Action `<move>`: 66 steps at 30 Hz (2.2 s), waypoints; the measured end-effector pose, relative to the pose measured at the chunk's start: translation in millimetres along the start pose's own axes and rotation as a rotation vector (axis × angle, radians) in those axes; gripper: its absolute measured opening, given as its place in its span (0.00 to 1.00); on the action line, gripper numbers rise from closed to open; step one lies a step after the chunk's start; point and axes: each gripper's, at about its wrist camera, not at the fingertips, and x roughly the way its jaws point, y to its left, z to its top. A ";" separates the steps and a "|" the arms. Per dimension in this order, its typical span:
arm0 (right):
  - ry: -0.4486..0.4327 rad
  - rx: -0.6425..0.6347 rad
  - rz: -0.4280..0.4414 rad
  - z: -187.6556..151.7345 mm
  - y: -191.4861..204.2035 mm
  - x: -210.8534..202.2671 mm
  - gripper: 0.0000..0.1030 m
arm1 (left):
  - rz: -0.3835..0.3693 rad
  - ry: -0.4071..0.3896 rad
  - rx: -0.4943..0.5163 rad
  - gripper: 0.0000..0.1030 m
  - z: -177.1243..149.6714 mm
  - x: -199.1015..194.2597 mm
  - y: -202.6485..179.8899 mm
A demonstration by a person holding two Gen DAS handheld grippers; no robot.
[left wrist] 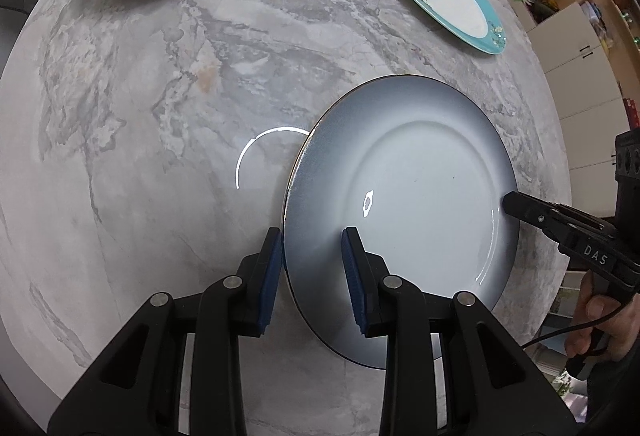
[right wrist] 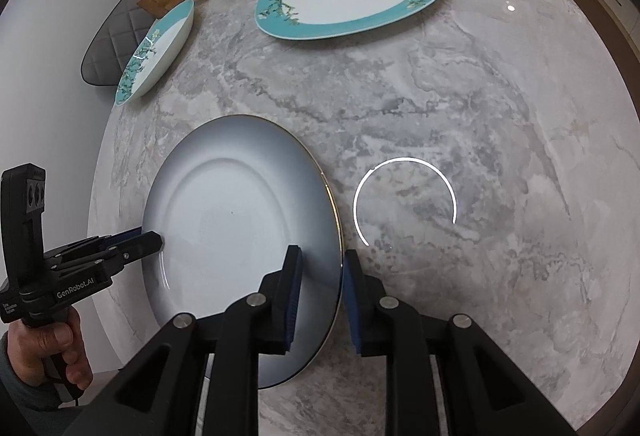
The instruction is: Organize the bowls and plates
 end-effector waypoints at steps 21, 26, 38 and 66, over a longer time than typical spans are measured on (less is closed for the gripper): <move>-0.360 0.148 0.131 6.0 -19.6 -107.7 1.00 | -0.144 -0.352 -0.091 1.00 1.3 -110.5 26.1; -0.446 0.091 0.119 7.5 -9.9 -127.9 1.00 | -0.170 -0.432 -0.069 1.00 6.1 -131.8 18.0; -0.481 0.017 0.136 101.7 -47.8 -118.8 1.00 | -0.047 -0.421 -0.015 1.00 105.8 -97.1 -1.7; -0.152 0.067 0.474 215.9 -148.0 1.0 0.69 | -0.081 -0.100 0.151 0.89 256.0 60.9 -54.1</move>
